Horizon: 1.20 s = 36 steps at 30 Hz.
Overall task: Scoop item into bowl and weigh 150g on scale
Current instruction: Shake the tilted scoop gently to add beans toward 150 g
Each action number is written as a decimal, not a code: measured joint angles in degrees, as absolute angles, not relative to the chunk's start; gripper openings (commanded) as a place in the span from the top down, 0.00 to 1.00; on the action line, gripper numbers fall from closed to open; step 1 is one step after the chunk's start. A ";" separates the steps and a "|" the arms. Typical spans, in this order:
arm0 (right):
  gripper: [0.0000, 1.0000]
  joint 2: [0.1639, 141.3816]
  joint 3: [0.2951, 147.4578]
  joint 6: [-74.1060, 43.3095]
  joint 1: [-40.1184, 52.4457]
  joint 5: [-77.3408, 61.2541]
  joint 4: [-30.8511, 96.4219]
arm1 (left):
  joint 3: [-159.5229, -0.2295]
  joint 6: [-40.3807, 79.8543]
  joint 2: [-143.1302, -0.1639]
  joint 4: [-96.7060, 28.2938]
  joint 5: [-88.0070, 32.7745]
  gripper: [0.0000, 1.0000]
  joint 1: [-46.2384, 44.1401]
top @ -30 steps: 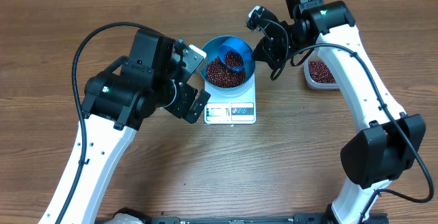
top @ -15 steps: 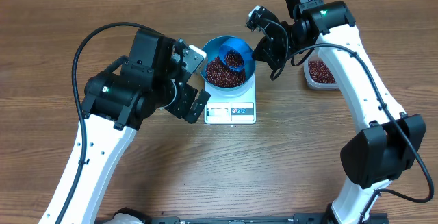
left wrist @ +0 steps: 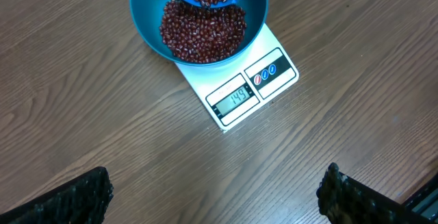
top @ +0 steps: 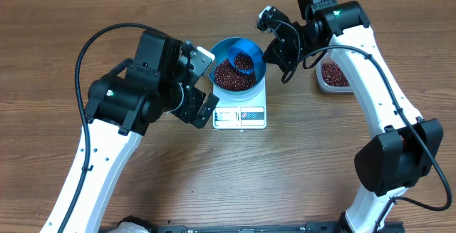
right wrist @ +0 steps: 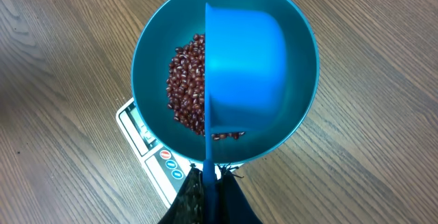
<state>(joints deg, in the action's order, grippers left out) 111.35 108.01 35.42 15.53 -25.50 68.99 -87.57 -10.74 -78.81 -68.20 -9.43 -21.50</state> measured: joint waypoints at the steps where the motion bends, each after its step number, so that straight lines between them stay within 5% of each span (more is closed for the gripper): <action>1: 0.96 111.35 108.01 35.33 15.51 -25.50 69.01 | -87.57 -10.74 -78.81 -68.20 -9.43 0.00 -21.50; 36: 0.96 111.35 108.01 36.12 15.53 -24.45 70.50 | -87.57 -10.74 -78.81 -68.20 -9.43 0.00 -21.50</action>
<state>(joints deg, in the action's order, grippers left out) 111.35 108.01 36.12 15.53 -24.45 70.50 -87.57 -10.74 -78.81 -68.20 -9.43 -21.50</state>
